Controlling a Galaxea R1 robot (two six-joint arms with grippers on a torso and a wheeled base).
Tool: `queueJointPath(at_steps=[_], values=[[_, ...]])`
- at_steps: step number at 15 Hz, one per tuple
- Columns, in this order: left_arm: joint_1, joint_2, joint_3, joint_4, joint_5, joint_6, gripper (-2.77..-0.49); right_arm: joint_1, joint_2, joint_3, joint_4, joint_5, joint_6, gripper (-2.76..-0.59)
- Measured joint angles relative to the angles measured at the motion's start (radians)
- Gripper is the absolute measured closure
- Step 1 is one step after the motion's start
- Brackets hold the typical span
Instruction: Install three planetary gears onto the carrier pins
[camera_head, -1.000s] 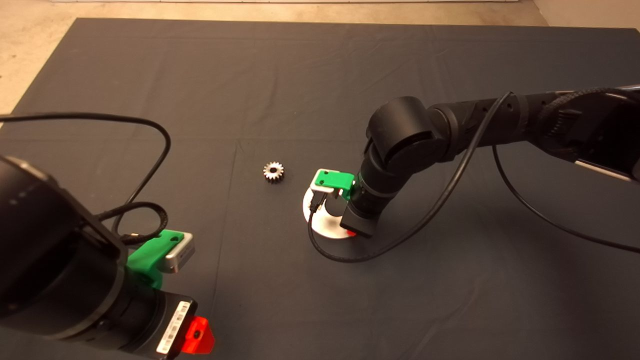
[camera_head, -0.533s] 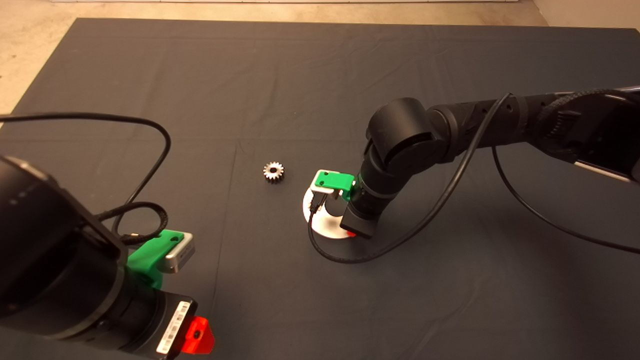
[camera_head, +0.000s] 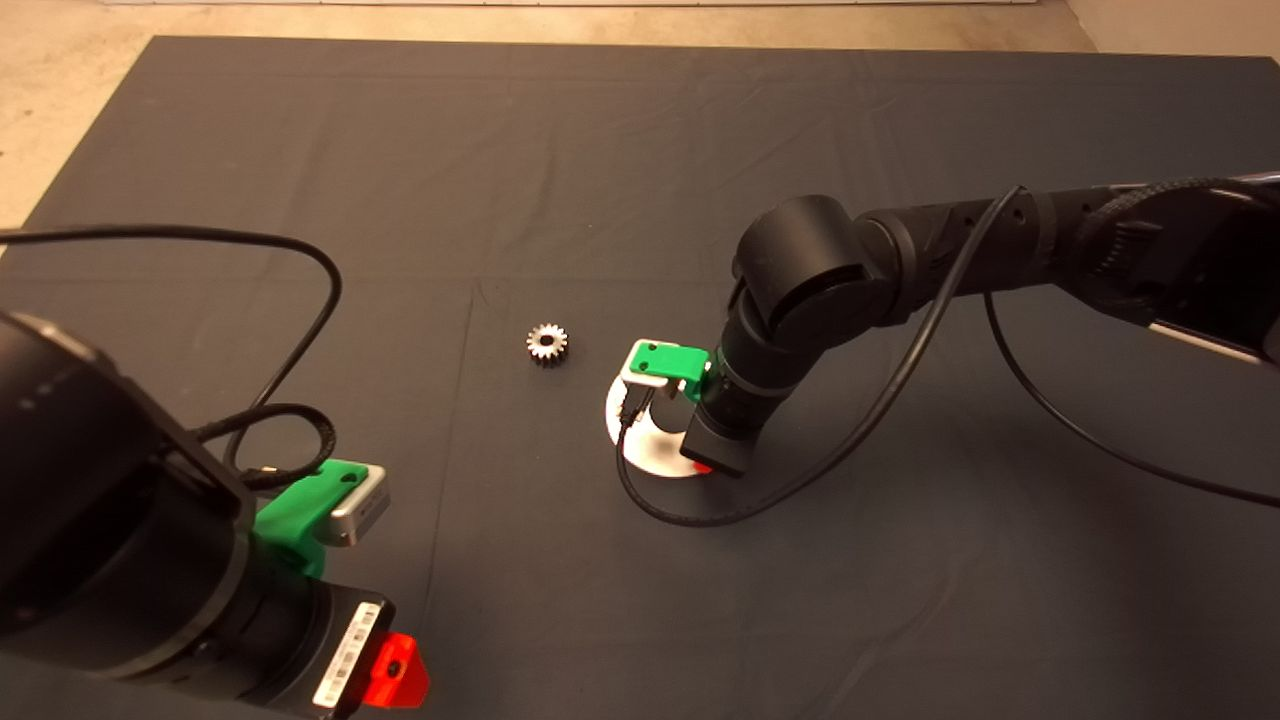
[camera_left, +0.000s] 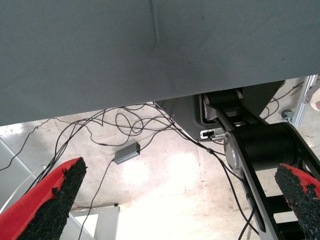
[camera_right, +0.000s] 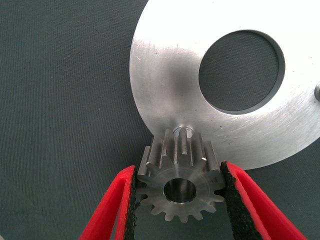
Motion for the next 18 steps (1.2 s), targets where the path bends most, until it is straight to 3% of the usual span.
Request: queueJointPath(at_steps=[18], values=[[0.000, 0.000, 0.000, 0.000, 0.000, 0.000, -2.75, 0.000, 0.001, 0.000, -0.003, -0.001, 0.000, -1.05]])
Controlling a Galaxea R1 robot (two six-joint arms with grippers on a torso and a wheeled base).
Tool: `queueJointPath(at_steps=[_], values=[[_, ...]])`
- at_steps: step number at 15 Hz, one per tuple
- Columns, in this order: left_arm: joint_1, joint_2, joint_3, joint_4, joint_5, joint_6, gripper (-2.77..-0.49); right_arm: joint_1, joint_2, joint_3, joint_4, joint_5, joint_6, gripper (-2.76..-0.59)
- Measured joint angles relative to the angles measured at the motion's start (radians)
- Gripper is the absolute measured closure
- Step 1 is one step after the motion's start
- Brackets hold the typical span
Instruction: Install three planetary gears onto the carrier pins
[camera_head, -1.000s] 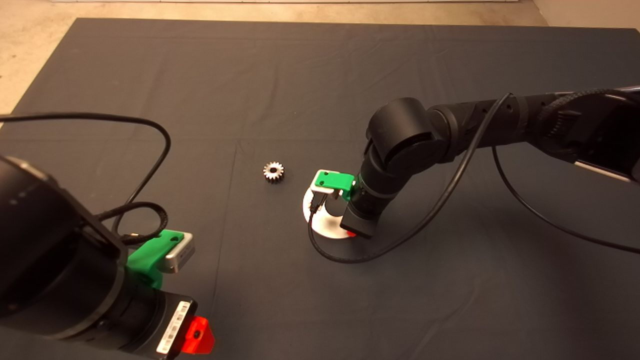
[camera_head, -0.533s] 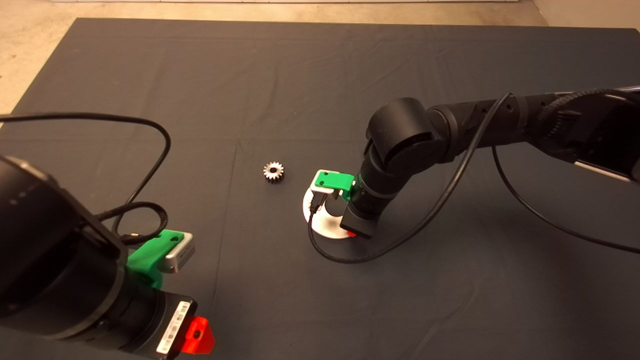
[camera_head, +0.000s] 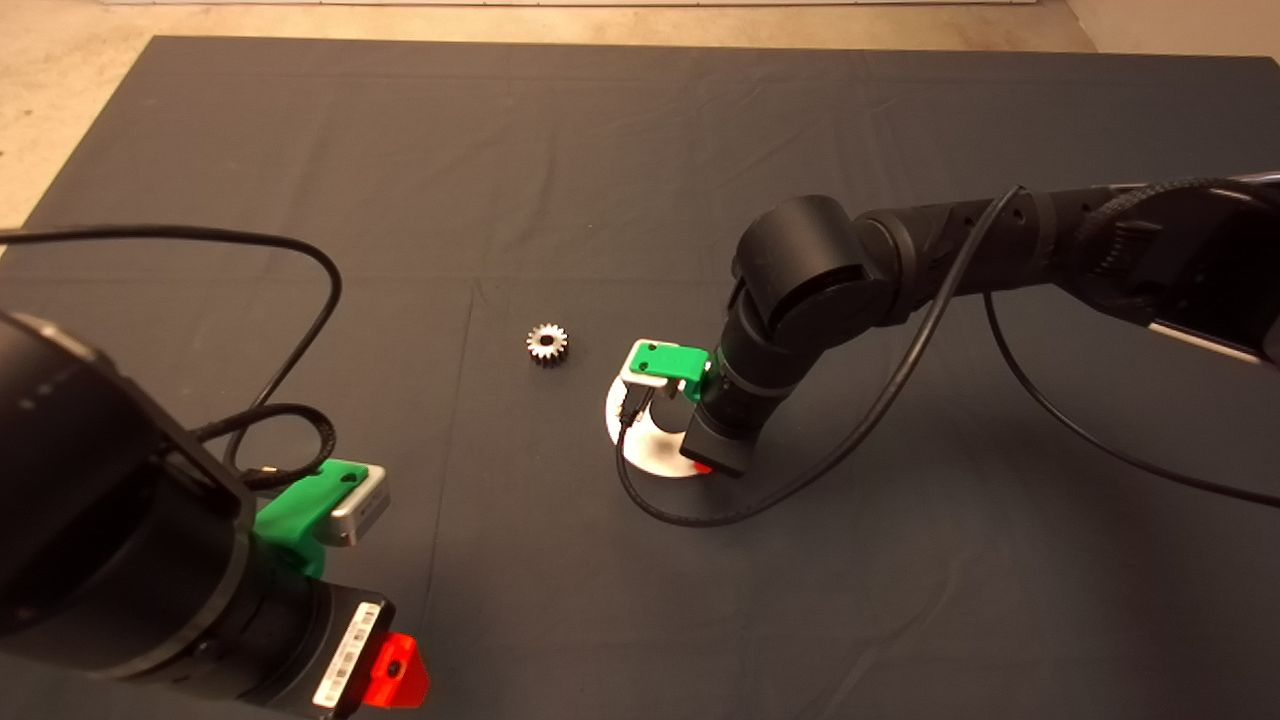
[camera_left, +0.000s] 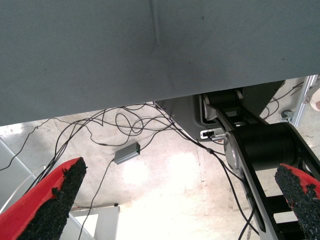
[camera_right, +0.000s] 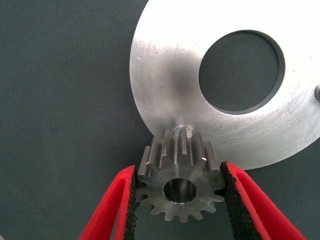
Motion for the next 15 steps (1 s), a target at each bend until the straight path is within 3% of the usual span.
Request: queueJointPath(at_steps=[15], values=[[0.000, 0.000, 0.000, 0.000, 0.000, 0.000, -2.75, 0.002, 0.010, -0.011, -0.006, 0.001, 0.000, -1.05]])
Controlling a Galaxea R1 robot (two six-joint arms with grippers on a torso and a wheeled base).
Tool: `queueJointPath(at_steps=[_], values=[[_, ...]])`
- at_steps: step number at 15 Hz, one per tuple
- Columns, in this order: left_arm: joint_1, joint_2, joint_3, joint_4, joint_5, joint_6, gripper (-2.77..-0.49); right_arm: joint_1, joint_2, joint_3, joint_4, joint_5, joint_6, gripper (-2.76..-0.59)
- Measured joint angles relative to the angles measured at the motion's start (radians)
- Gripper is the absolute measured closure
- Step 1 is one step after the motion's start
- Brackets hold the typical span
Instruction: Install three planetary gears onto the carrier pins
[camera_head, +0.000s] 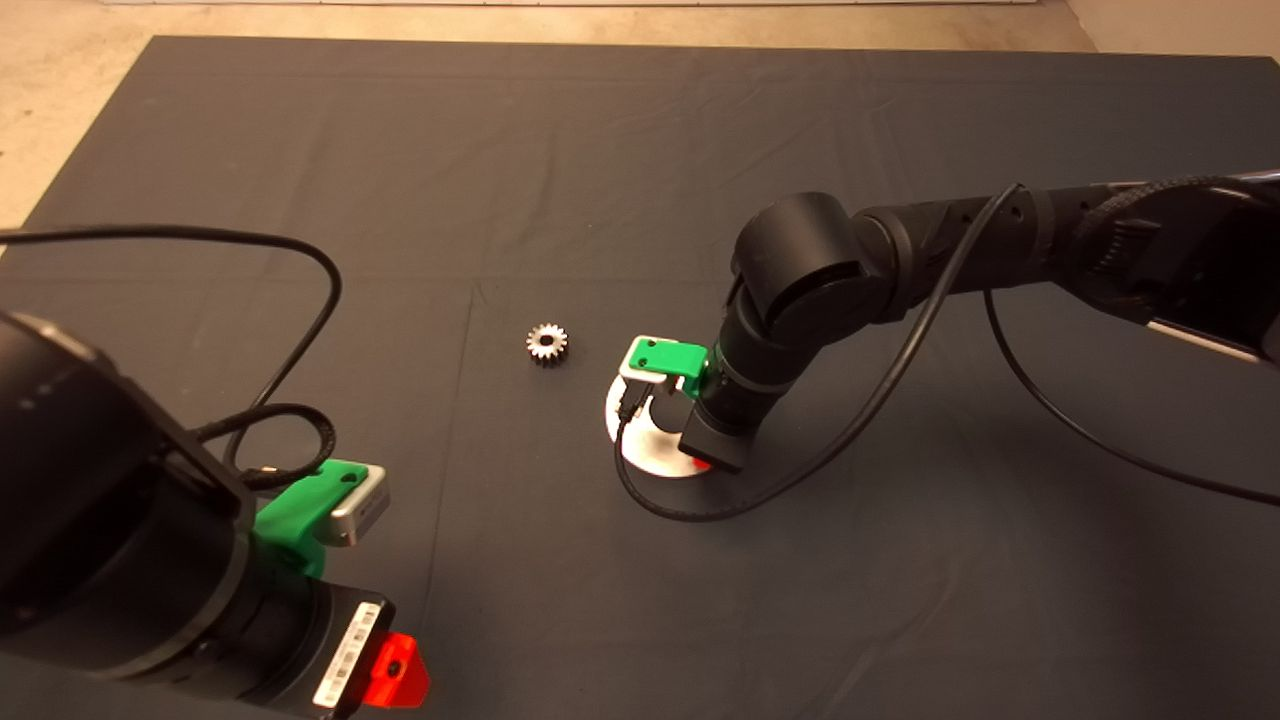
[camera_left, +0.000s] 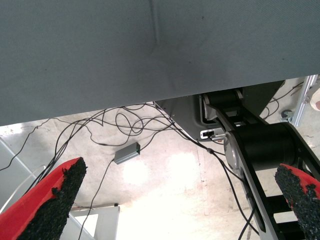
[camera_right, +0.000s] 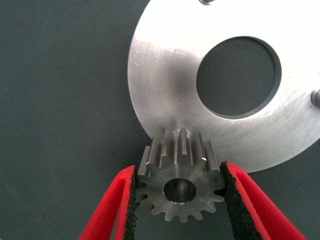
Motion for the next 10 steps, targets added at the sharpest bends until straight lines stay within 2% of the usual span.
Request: queueJointPath(at_steps=[10], values=[[0.000, 0.000, 0.000, 0.000, 0.000, 0.000, -2.75, 0.000, 0.006, 0.000, -0.002, 0.000, 0.000, -1.05]])
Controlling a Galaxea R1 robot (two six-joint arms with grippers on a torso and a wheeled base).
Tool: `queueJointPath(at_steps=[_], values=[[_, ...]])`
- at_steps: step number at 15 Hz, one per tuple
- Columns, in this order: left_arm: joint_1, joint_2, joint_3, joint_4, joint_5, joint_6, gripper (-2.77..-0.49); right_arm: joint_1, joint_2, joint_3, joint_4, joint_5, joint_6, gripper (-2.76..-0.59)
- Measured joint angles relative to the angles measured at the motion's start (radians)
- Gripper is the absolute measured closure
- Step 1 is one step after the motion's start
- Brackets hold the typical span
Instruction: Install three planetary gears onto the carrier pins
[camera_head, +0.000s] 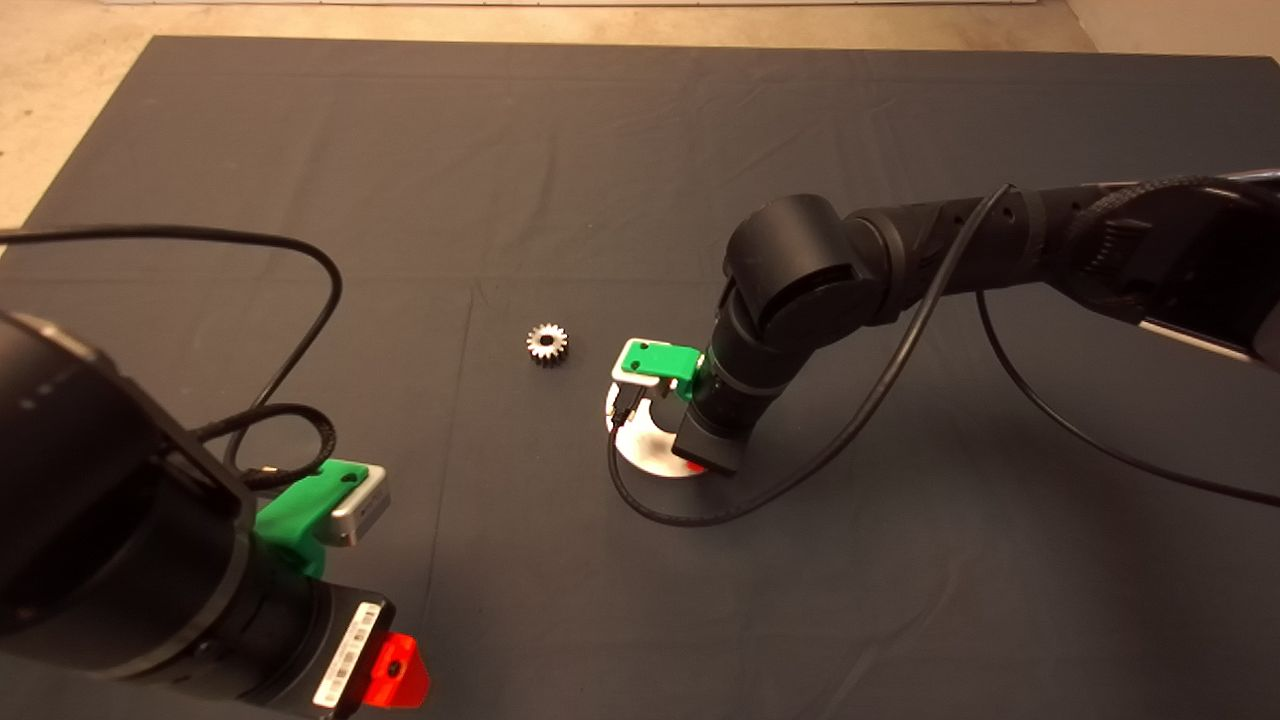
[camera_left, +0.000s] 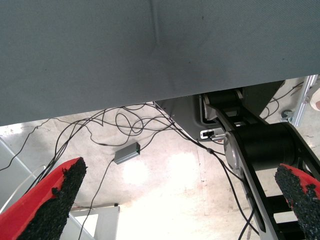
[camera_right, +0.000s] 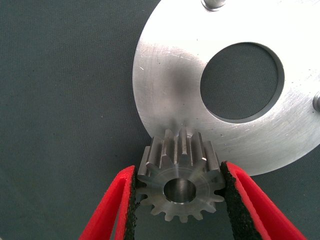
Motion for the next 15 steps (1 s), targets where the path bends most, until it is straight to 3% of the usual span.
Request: queueJointPath(at_steps=[15], values=[[0.000, -0.001, 0.000, 0.000, 0.000, 0.000, -2.75, 0.003, -0.003, -0.011, -0.014, 0.004, 0.000, -1.05]])
